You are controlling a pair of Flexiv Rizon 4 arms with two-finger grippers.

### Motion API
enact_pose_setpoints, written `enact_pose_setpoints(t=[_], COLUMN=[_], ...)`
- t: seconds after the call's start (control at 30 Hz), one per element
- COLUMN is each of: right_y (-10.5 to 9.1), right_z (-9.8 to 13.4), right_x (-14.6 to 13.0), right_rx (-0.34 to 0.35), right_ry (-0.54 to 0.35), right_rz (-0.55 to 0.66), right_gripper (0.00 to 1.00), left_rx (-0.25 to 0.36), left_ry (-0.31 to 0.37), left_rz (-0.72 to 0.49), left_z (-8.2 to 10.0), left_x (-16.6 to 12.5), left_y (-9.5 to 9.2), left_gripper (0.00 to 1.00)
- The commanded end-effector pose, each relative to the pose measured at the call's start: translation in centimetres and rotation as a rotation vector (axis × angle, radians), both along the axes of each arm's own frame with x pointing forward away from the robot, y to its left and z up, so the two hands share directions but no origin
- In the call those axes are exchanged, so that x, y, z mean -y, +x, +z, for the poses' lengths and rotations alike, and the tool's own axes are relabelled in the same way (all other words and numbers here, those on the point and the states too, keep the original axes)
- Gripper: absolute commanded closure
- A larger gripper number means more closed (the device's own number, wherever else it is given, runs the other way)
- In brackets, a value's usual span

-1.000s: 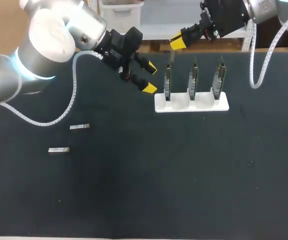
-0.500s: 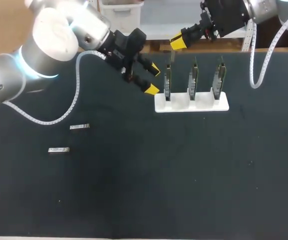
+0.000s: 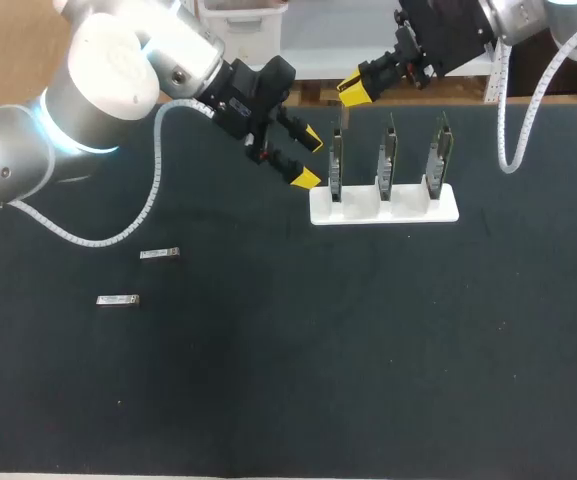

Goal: Pick up the optical module with the left hand, and insert it into the network port with the right hand.

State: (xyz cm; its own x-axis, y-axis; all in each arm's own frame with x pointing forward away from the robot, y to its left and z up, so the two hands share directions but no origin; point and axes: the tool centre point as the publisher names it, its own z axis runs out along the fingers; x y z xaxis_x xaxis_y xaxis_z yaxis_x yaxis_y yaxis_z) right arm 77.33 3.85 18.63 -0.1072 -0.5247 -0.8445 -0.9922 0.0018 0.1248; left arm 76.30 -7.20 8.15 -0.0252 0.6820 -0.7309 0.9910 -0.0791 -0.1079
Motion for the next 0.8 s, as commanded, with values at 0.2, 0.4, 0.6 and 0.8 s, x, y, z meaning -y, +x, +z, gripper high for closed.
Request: enact_pose_setpoints(t=[0.2, 0.4, 0.6, 0.8], right_y=[0.3, 0.3, 0.7, 1.2], right_z=[-0.3, -0.5, -1.3, -1.9], right_x=[-0.5, -1.0, -1.1, -1.2], right_rx=[0.017, 0.032, 0.042, 0.041], right_ry=[-0.010, -0.020, -0.039, -0.052], right_rz=[0.011, 0.029, 0.026, 0.005], right_gripper=[1.00, 1.00, 1.00, 1.00], left_rx=[-0.002, -0.002, -0.002, -0.002], left_ry=[0.003, 0.003, 0.003, 0.003], left_rz=[-0.002, -0.002, -0.002, -0.002], left_z=[0.0, 0.0, 0.0, 0.0], left_x=[0.0, 0.0, 0.0, 0.0], left_y=[0.1, 0.1, 0.1, 0.1], left_gripper=[0.00, 0.00, 0.00, 0.00])
